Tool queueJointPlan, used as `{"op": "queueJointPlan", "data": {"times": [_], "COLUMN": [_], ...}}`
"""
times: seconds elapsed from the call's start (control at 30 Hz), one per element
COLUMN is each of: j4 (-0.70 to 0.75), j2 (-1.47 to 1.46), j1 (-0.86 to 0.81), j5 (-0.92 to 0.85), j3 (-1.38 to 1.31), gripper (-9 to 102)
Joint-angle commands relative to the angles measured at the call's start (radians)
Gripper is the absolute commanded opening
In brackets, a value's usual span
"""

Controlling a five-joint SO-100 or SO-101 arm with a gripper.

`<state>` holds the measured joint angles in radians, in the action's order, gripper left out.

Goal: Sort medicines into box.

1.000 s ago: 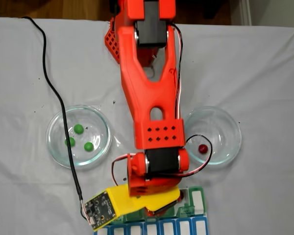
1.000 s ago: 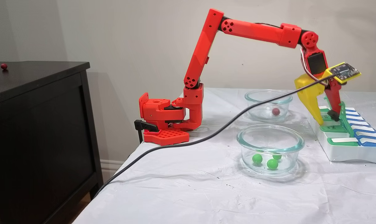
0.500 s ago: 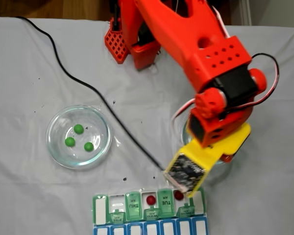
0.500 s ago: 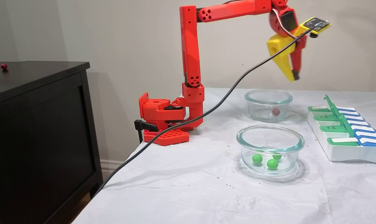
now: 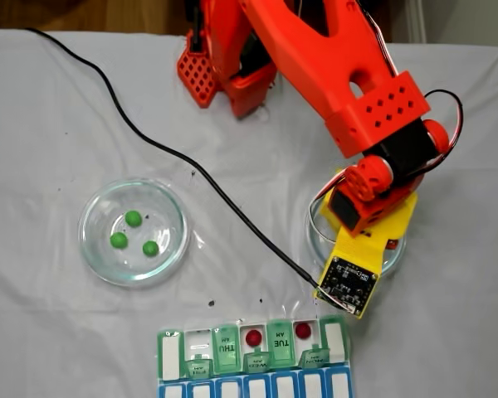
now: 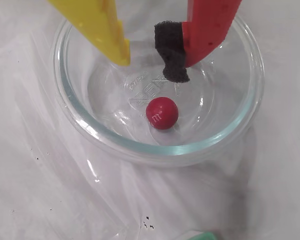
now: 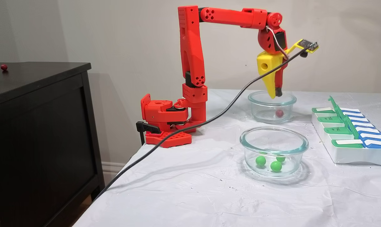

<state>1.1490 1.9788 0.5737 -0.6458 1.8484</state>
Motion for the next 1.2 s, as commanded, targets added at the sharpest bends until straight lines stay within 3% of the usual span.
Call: {"op": "queueJointPlan", "data": {"times": [0.0,0.27,0.63,1.17], "j4": [-0.040,-0.089,-0.094,-0.225], "j2": [-0.002,-0.144,-0.143,-0.192], "j1": [0.012,-0.029,-0.023,-0.066], "j5": [-0.031,-0.049,-0.034,-0.077], "j3": [-0.018,-0.089,-0.103,-0.087], "gripper": [15,19,20,26]}}
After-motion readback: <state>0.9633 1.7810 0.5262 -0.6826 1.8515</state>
